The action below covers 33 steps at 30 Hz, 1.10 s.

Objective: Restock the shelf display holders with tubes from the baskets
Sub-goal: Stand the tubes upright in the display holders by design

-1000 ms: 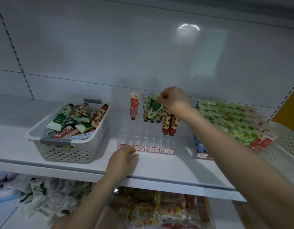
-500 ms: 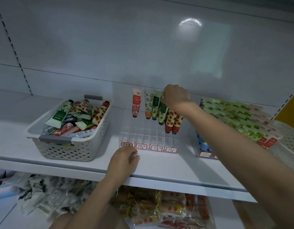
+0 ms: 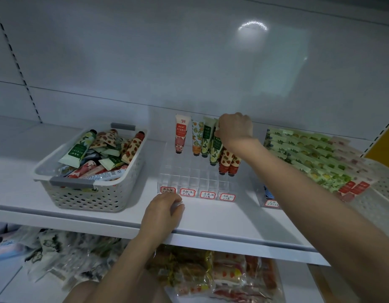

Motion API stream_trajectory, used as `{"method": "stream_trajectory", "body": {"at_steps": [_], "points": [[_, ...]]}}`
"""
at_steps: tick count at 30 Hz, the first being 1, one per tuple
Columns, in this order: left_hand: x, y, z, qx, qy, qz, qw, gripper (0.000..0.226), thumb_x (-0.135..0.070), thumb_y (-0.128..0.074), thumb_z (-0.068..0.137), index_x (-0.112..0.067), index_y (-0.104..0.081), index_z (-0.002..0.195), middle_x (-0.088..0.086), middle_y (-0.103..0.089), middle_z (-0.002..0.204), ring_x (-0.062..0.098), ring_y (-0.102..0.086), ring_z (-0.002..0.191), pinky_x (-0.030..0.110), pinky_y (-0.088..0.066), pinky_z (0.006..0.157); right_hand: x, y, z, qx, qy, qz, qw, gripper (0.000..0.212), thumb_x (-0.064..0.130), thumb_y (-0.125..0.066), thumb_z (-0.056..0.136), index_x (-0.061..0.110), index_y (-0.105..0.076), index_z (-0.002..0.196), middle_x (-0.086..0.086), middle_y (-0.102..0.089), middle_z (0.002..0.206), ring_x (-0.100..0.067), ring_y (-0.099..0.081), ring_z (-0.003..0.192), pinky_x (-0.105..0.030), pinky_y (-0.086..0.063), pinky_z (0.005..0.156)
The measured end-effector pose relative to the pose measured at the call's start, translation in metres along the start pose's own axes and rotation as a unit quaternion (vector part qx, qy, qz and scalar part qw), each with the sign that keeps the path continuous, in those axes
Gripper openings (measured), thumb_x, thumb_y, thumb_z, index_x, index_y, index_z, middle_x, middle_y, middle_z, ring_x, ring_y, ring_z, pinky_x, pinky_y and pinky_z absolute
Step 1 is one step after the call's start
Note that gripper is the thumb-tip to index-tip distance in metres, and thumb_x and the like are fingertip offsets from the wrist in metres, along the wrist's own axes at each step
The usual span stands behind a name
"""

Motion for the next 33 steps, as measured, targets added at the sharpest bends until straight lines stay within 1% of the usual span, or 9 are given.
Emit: {"method": "stream_trajectory", "body": {"at_steps": [4,9,11,13,16,24,28,31,33], "points": [[0.001,0.001,-0.001,-0.003,-0.001,-0.004,1.0,0.022,-0.022,-0.055,0.092,-0.013,-0.064,0.11,0.002,-0.064,0.11,0.01,-0.052,0.094,0.014,-0.035,0.083,0.004,0.001,-0.001,0.001,0.01,0.002,1.0,0.007,0.014,-0.051,0.093,0.011,-0.058,0.092,-0.009,-0.063,0.102,-0.025,-0.055,0.1,-0.029,-0.031,0.073],[0.001,0.0,-0.001,0.002,-0.004,0.002,1.0,0.021,-0.022,-0.055,0.092,-0.013,-0.064,0.108,0.002,-0.065,0.108,0.007,-0.049,0.089,0.014,-0.036,0.081,-0.004,-0.002,0.0,0.007,-0.006,0.032,0.999,0.038,0.02,-0.051,0.095,0.012,-0.035,0.061,-0.004,-0.05,0.075,-0.021,-0.046,0.08,-0.029,-0.031,0.07],[0.0,0.0,-0.001,0.002,-0.007,0.003,1.0,0.02,-0.022,-0.055,0.092,-0.013,-0.064,0.107,0.002,-0.065,0.106,0.007,-0.049,0.088,0.014,-0.036,0.081,-0.004,-0.003,0.0,0.015,0.003,0.059,0.998,0.036,0.026,-0.052,0.094,0.014,-0.039,0.062,-0.006,-0.051,0.08,-0.021,-0.045,0.081,-0.029,-0.032,0.07],[-0.001,0.001,-0.001,-0.003,-0.012,0.004,1.0,0.019,-0.022,-0.055,0.092,-0.012,-0.064,0.106,0.002,-0.065,0.106,0.007,-0.049,0.087,0.013,-0.036,0.08,-0.004,-0.001,0.0,0.008,0.026,0.083,0.996,0.021,0.029,-0.052,0.093,0.011,-0.057,0.084,-0.009,-0.06,0.094,-0.025,-0.052,0.092,-0.029,-0.034,0.071],[0.0,0.001,-0.001,-0.005,-0.008,0.006,1.0,0.019,-0.022,-0.055,0.092,-0.013,-0.065,0.106,0.002,-0.065,0.106,0.007,-0.049,0.087,0.014,-0.036,0.082,-0.006,0.003,-0.001,-0.008,0.036,0.124,0.992,0.027,0.029,-0.05,0.094,0.011,-0.059,0.113,-0.008,-0.063,0.109,-0.026,-0.053,0.105,-0.029,-0.036,0.075],[-0.001,-0.001,0.0,0.012,0.004,0.011,1.0,0.02,-0.023,-0.053,0.092,-0.015,-0.064,0.107,0.001,-0.065,0.106,0.009,-0.052,0.089,0.016,-0.04,0.083,-0.007,0.011,-0.004,-0.05,0.049,0.143,0.987,0.028,0.028,-0.044,0.097,0.009,-0.062,0.106,-0.01,-0.065,0.101,-0.026,-0.053,0.1,-0.031,-0.039,0.075],[-0.01,0.004,-0.001,0.03,0.018,0.011,0.999,0.028,-0.026,-0.051,0.095,-0.017,-0.058,0.12,0.001,-0.06,0.123,0.014,-0.054,0.107,0.021,-0.04,0.096,-0.004,0.016,-0.005,-0.064,0.053,0.148,0.985,0.03,0.026,-0.04,0.098,0.009,-0.063,0.106,-0.01,-0.065,0.101,-0.027,-0.052,0.1,-0.032,-0.039,0.075],[-0.026,0.028,-0.002,-0.016,0.005,0.033,0.999,0.033,-0.03,-0.048,0.096,-0.019,-0.056,0.125,-0.004,-0.055,0.131,0.013,-0.051,0.117,0.022,-0.037,0.099,0.013,0.027,-0.006,-0.072,0.065,0.214,0.972,0.028,0.024,-0.042,0.098,0.009,-0.063,0.109,-0.009,-0.063,0.107,-0.026,-0.055,0.1,-0.034,-0.045,0.08],[-0.041,0.055,-0.001,-0.069,-0.037,0.036,0.996,0.027,-0.024,-0.052,0.094,-0.014,-0.062,0.117,0.001,-0.062,0.12,0.016,-0.057,0.107,0.023,-0.042,0.09,0.033,0.03,-0.006,-0.042,0.076,0.276,0.957,0.027,0.023,-0.044,0.097,0.008,-0.062,0.111,-0.01,-0.062,0.11,-0.025,-0.057,0.1,-0.035,-0.048,0.082]]}}
Point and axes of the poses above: each hand's wrist, its own z-axis towards the middle knuckle, its own y-axis out of the back of the hand, x = y × z, the point moved 9 cm from there along z, towards the middle knuckle
